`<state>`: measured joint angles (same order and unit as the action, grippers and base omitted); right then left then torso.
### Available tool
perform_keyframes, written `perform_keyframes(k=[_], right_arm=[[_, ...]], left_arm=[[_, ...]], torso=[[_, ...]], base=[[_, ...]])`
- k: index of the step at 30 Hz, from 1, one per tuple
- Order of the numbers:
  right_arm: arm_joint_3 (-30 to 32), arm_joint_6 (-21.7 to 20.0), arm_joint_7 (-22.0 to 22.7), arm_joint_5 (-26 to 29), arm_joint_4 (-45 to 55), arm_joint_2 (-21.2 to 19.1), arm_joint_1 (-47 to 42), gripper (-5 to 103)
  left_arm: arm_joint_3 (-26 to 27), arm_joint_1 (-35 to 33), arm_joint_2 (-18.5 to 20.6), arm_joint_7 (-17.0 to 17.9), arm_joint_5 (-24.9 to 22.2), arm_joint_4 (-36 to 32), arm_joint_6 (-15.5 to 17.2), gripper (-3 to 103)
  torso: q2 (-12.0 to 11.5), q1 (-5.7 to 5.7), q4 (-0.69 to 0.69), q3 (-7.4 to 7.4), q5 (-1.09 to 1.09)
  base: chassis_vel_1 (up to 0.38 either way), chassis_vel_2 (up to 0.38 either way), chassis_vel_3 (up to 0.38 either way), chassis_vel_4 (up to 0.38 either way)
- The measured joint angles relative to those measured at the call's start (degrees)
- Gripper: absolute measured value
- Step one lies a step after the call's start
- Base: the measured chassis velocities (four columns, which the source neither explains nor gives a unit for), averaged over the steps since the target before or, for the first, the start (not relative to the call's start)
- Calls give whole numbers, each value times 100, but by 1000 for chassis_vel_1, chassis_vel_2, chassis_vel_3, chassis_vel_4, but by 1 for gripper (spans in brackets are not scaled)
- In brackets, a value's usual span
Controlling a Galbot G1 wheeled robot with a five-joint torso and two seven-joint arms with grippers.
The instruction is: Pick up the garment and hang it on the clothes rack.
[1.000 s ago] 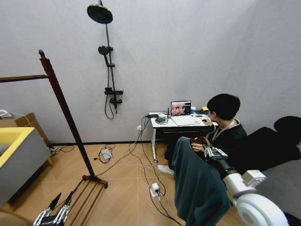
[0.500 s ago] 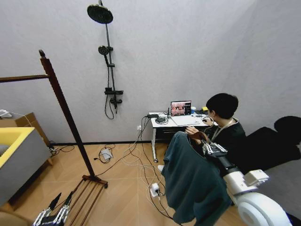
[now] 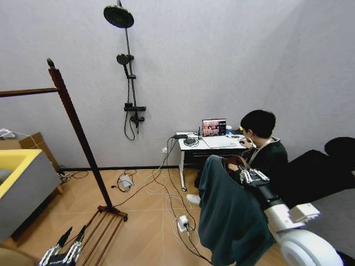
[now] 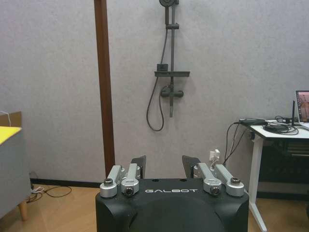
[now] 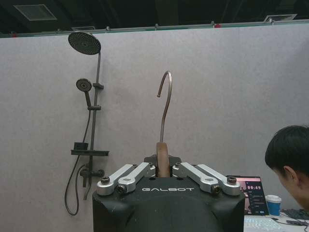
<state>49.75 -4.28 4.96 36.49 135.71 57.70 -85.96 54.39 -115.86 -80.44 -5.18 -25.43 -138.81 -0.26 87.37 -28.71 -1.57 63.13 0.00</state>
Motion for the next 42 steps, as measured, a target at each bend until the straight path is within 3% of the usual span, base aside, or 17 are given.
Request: perform_keyframes(k=[15,42], right_arm=[[77,145,-68,-33,2,-52,19,10],[69,4,30,-20,76,-136,100,10]], left_arm=[[0,0,0,0,0,0,0,46],[0,0,0,0,0,0,0,46]], torso=[[0,0,0,0,0],[0,0,0,0,1]], base=[[68,68,72,68],[127,124,123,121]])
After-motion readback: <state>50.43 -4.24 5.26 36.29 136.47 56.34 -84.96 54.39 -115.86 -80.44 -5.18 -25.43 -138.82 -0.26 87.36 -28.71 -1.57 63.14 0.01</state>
